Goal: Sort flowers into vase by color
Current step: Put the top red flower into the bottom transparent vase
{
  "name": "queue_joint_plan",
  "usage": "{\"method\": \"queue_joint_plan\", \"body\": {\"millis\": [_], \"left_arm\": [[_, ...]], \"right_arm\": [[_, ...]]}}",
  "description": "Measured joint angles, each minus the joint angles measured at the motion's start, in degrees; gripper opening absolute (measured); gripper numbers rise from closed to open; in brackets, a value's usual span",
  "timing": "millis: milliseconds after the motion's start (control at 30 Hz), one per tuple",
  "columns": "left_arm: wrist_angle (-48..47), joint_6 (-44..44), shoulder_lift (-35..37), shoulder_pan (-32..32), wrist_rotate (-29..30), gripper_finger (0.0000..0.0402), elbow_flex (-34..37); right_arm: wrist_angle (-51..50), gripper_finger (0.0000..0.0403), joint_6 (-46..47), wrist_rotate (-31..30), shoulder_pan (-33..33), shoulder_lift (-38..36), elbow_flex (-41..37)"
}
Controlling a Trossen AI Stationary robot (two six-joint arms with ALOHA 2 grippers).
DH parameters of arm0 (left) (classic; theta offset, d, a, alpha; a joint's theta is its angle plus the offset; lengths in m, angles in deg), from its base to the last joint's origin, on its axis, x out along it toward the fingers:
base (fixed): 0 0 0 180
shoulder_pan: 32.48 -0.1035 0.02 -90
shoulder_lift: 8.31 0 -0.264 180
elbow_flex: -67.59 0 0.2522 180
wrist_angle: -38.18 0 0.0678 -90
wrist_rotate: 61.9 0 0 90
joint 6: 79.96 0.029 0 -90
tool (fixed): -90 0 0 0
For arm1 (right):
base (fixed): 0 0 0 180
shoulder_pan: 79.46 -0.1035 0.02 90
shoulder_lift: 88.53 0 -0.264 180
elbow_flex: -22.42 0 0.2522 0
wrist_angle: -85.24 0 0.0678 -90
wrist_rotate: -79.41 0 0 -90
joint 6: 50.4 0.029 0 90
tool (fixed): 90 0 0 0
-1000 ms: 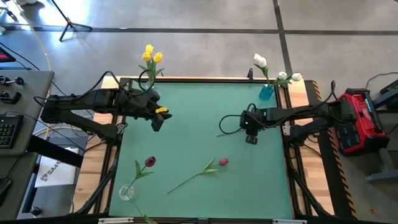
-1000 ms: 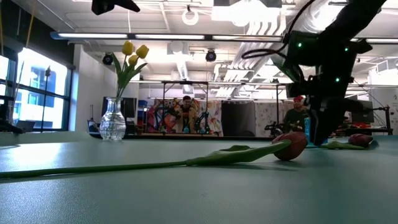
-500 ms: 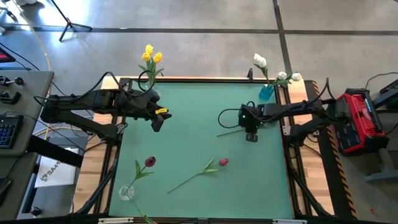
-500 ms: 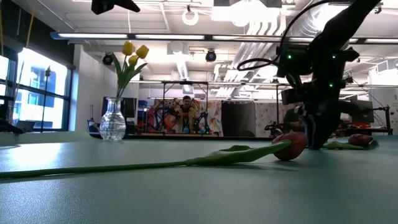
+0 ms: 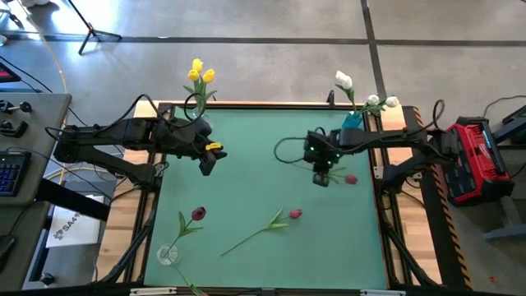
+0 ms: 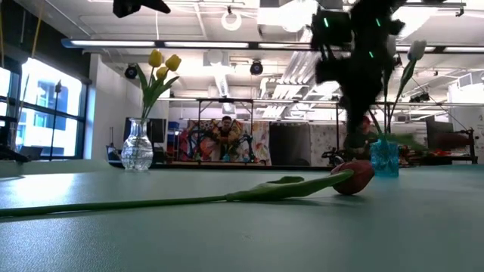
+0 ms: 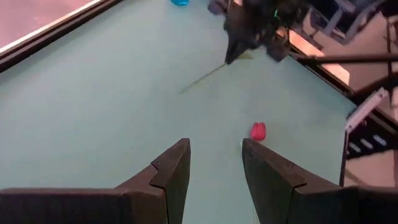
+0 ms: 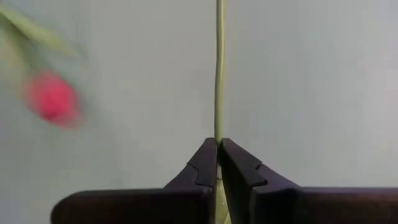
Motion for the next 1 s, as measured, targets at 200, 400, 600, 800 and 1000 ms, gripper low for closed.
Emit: {"method": "queue_joint_plan", "body": {"millis": [200,400,600,800,1000], "left_arm": [[1.29,12.66,0.0,0.54,-0.44,0.0136,0.02],[9.79,29.94,-0.8,2.54,4.29,0.0136,0.04],[17.25,47.99,-5.64,4.58,6.0,0.0136,0.04],[24.02,59.51,-11.75,6.71,15.49,0.0136,0.04],[25.49,68.15,-14.67,8.67,15.9,0.0136,0.07]], "right_arm": [[0.55,0.0002,22.58,13.49,0.36,-0.11,14.91],[8.31,0.0001,45.04,17.96,0.34,-0.11,19.43],[23.93,0.0,61.6,18.43,-3.06,0.3,19.46],[32.56,0.0,70.78,14.89,-7.52,2.19,19.47],[33.78,0.0,75.82,9.06,-9.49,3.1,19.47]]}}
